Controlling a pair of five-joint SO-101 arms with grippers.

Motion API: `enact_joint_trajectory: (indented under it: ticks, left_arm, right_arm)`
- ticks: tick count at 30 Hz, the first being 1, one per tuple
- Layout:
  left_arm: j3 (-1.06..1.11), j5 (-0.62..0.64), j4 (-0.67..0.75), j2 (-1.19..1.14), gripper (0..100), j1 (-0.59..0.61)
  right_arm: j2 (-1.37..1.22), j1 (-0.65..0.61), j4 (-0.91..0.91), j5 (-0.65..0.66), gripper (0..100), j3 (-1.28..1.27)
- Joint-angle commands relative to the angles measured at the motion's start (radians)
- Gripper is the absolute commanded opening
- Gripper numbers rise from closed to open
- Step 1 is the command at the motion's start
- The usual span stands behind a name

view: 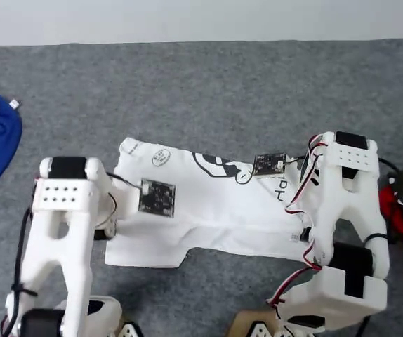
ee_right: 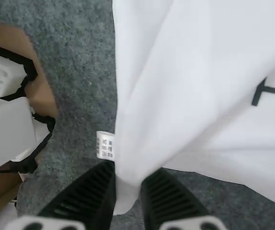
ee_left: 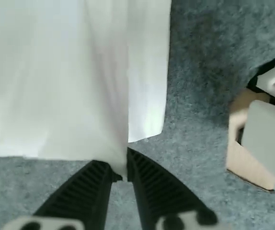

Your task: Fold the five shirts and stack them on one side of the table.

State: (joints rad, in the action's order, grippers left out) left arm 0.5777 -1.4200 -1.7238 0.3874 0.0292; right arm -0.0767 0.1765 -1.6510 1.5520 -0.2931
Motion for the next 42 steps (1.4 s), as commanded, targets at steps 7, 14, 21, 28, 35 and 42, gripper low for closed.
enact_joint_trajectory:
  ticks: [7,14,21,28,35,42]
  left_arm:
    - [0.176,0.034,-0.032,0.089,0,-0.023]
    - [0.269,0.034,-0.028,0.087,0,-0.023]
    - [0.274,0.094,0.005,0.087,0,-0.023]
    - [0.217,0.218,0.098,0.089,11,-0.023]
    - [0.107,0.233,0.107,0.089,11,-0.021]
    - [-0.035,0.235,0.11,0.089,11,0.023]
  right_arm:
    - [0.019,-0.056,0.004,0.015,1.0,-0.072]
    - [0.01,-0.053,0.031,0.015,1.0,-0.112]
    - [0.016,-0.051,0.124,0.003,1.7,-0.144]
    - [0.021,-0.054,0.188,-0.199,21.5,-0.126]
    - [0.021,-0.056,0.189,-0.339,21.7,-0.017]
    - [0.021,-0.054,0.185,-0.44,21.8,0.074]
